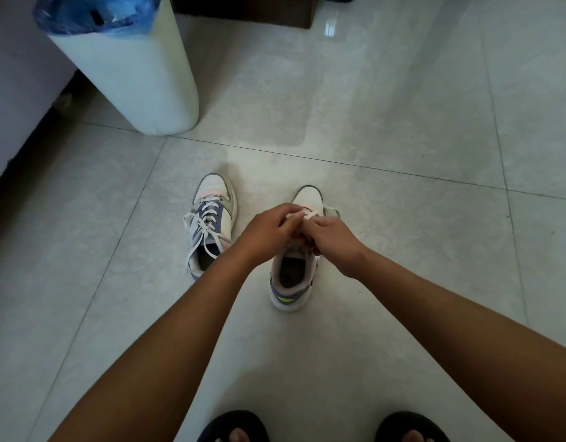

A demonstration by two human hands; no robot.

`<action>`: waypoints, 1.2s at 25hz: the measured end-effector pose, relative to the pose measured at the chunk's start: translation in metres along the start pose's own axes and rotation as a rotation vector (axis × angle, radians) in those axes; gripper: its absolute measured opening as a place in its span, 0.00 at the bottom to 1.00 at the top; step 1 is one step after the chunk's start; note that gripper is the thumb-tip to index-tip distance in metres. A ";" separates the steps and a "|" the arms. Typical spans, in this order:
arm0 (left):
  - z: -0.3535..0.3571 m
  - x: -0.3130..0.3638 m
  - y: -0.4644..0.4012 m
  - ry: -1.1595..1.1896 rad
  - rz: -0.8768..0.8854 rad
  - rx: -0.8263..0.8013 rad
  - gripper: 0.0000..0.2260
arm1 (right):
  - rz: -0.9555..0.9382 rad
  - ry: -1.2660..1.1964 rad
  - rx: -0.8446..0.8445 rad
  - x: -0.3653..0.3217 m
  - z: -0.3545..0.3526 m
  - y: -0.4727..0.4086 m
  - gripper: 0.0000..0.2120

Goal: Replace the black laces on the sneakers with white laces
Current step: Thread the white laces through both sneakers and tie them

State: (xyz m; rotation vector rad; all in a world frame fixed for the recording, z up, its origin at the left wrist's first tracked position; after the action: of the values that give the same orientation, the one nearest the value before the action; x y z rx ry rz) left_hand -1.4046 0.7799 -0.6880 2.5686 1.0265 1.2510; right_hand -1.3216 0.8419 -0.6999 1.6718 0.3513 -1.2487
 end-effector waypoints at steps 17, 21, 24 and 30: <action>0.034 -0.016 0.008 0.448 -0.070 -0.124 0.15 | -0.649 0.734 0.017 -0.039 0.008 0.015 0.07; 0.047 -0.011 0.017 0.479 -0.047 -0.188 0.11 | -0.352 0.584 0.110 0.001 -0.023 -0.002 0.07; 0.045 -0.015 0.016 0.507 -0.083 -0.122 0.09 | -0.256 0.345 0.110 0.014 -0.038 -0.004 0.07; 0.053 -0.016 0.015 0.326 -0.190 -0.268 0.07 | -0.182 0.107 0.049 0.019 -0.047 -0.002 0.05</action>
State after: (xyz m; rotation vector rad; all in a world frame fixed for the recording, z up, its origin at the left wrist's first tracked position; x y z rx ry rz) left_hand -1.3651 0.7686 -0.7274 2.0624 1.0416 1.6590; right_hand -1.2881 0.8760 -0.7174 1.7840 0.5526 -1.3120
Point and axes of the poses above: each hand's wrist, its own y-axis away from the middle knuckle, its own z-axis out of the palm, x = y × z, the point moved 10 cm from there along -y, towards the middle knuckle, and after that the axes turned 8 degrees about -y, right-handed, at the moved point
